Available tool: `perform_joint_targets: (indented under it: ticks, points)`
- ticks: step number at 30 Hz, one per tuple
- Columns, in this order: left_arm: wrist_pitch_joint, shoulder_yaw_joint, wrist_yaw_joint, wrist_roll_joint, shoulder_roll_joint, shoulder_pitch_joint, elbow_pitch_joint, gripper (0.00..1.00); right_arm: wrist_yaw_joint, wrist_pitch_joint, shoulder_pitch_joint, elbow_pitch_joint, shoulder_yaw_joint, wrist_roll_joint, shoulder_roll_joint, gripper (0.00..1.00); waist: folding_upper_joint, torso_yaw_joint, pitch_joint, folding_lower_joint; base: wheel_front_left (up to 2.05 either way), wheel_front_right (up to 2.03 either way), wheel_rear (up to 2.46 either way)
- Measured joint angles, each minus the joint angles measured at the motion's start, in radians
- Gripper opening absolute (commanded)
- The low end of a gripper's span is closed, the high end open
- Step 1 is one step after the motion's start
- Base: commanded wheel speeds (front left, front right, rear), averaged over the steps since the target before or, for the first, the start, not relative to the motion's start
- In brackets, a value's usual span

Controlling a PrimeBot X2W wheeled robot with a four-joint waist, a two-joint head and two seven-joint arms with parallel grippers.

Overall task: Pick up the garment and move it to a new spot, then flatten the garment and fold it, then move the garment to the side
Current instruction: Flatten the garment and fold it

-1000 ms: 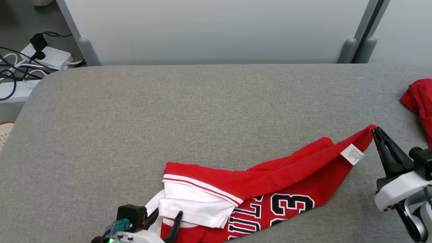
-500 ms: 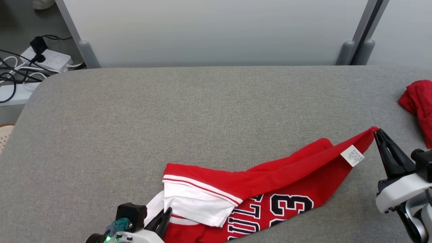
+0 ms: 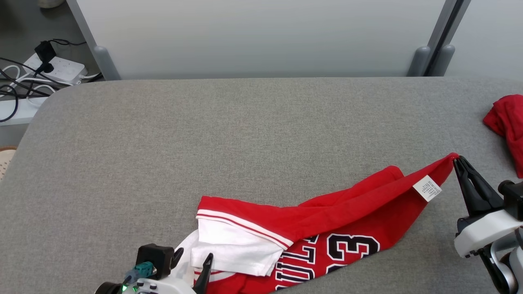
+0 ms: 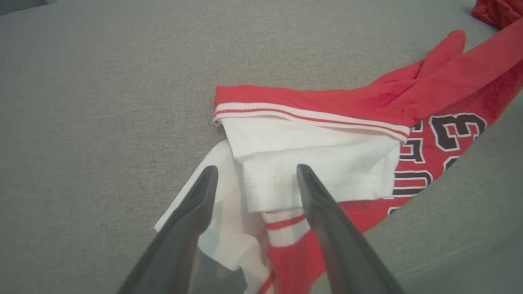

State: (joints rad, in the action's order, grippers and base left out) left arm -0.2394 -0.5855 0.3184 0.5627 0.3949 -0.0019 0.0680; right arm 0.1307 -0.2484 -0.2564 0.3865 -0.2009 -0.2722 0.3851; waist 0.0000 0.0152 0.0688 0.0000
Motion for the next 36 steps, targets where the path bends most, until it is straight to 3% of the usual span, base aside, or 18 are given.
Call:
perform_joint_targets:
  ticks: [3, 5, 7, 8, 14, 20, 29, 36]
  points:
    - [-0.008, -0.001, 0.006, 0.0, 0.0, 0.003, 0.01, 1.0, 0.0, 0.0, 0.0, 0.0, 0.002, 0.0, -0.001, 0.0, 0.0, 0.0, 0.004, 0.0, 0.0, 0.0, 0.0]
    - [-0.008, -0.001, 0.008, 0.001, 0.0, 0.007, 0.019, 0.52, 0.0, 0.0, 0.0, -0.001, 0.003, 0.0, -0.001, 0.0, 0.0, 0.0, 0.006, 0.0, 0.0, 0.0, 0.0]
    - [-0.017, -0.002, 0.008, 0.001, 0.0, 0.015, 0.024, 0.26, 0.0, 0.0, 0.0, -0.002, 0.005, 0.0, -0.002, 0.0, 0.0, 0.001, 0.009, 0.0, 0.0, 0.0, 0.0]
    - [-0.017, -0.004, 0.008, 0.001, 0.0, 0.016, 0.026, 0.01, 0.0, 0.0, 0.0, -0.003, 0.007, 0.0, -0.002, 0.0, 0.0, 0.001, 0.009, 0.0, 0.0, 0.0, 0.0]
    - [-0.024, -0.008, 0.008, 0.002, 0.0, 0.016, 0.046, 0.0, 0.0, 0.0, 0.0, -0.011, 0.017, 0.0, -0.006, 0.0, 0.0, 0.001, 0.012, 0.0, 0.0, 0.0, 0.0]
    - [0.044, 0.029, 0.019, -0.001, 0.001, 0.013, 0.106, 0.0, 0.0, 0.0, 0.0, -0.017, 0.029, 0.002, -0.006, 0.0, 0.0, 0.004, 0.011, 0.0, 0.0, 0.0, 0.0]
    - [0.12, 0.211, 0.01, 0.054, 0.042, -0.103, 0.237, 0.0, 0.0, -0.001, -0.066, -0.09, 0.047, 0.026, 0.01, 0.0, 0.0, 0.002, -0.012, 0.0, 0.0, 0.0, 0.0]
    - [0.133, 0.385, -0.043, 0.123, 0.117, -0.347, 0.31, 0.0, 0.0, -0.002, -0.233, -0.128, -0.007, -0.018, 0.091, 0.0, 0.0, -0.005, -0.065, 0.0, 0.0, 0.0, 0.0]
